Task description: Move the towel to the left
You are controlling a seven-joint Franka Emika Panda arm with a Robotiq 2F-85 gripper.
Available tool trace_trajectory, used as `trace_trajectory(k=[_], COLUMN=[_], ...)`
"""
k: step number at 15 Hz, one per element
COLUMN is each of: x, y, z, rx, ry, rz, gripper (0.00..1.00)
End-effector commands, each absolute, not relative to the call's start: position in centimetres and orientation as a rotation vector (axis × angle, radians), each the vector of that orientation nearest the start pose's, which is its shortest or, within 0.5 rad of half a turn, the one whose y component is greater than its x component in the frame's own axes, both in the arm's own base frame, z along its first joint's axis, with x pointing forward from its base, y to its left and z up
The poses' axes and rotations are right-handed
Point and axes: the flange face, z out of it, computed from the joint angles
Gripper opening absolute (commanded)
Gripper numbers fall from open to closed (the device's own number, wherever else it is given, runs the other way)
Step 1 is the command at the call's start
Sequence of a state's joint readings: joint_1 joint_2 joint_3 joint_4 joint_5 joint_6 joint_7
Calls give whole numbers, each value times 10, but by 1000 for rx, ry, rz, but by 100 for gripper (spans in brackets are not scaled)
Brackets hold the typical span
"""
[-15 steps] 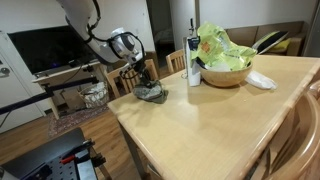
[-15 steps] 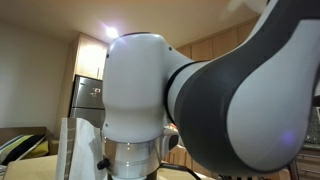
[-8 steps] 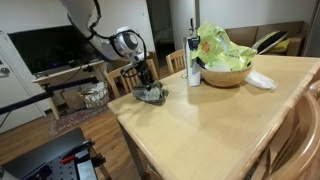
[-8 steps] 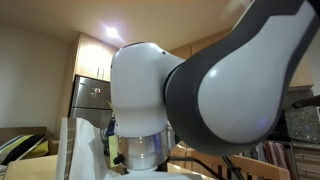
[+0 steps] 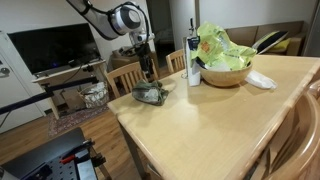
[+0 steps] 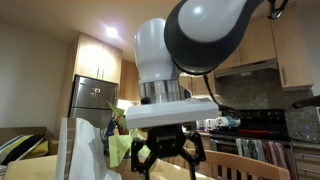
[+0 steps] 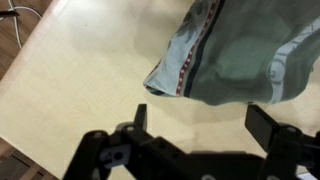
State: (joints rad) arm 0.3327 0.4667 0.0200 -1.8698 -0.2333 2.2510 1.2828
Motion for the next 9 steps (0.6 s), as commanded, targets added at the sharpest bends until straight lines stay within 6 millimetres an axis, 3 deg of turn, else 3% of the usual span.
trace_trajectory(k=[1,5,9], x=[587,606,615], y=[183,133,86], z=[294,308,296], rx=[-2978,-2723,-2497], ry=[1312,1590,1829], rz=[-103,-252,-345], gripper=[100,100,100])
